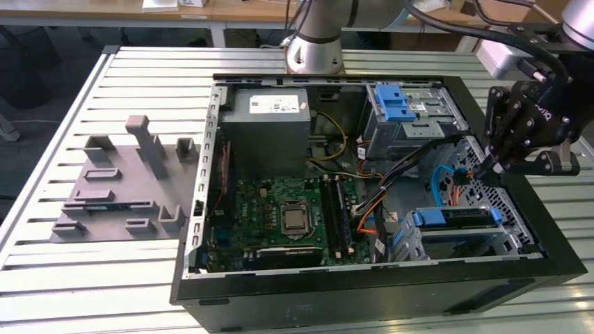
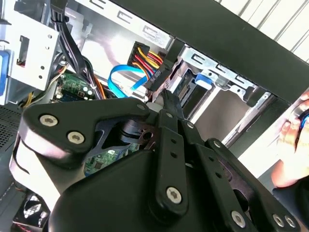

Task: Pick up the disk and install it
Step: 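Insert the first disk wire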

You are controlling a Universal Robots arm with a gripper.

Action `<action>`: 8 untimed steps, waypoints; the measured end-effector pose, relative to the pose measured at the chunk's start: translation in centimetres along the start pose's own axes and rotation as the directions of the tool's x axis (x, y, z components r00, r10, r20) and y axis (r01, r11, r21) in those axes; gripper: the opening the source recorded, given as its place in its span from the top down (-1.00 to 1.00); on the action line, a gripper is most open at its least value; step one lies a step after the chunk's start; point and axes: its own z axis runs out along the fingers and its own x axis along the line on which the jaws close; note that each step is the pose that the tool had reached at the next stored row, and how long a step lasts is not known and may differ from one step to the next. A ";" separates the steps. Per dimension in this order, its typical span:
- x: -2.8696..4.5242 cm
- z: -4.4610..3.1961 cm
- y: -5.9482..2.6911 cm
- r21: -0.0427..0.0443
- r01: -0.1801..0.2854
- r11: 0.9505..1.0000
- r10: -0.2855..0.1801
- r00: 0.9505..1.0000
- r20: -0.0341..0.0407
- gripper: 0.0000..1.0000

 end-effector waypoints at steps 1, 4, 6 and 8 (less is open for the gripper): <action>-0.11 0.00 -0.09 -0.004 0.000 1.000 0.000 1.000 -0.001 0.79; -0.67 0.02 -0.22 -0.020 -0.023 1.000 0.023 1.000 -0.002 0.79; -0.90 0.04 -0.36 -0.021 -0.026 0.999 0.026 1.000 -0.004 0.79; -1.19 0.06 -0.66 -0.025 -0.026 0.999 0.026 1.000 -0.004 0.77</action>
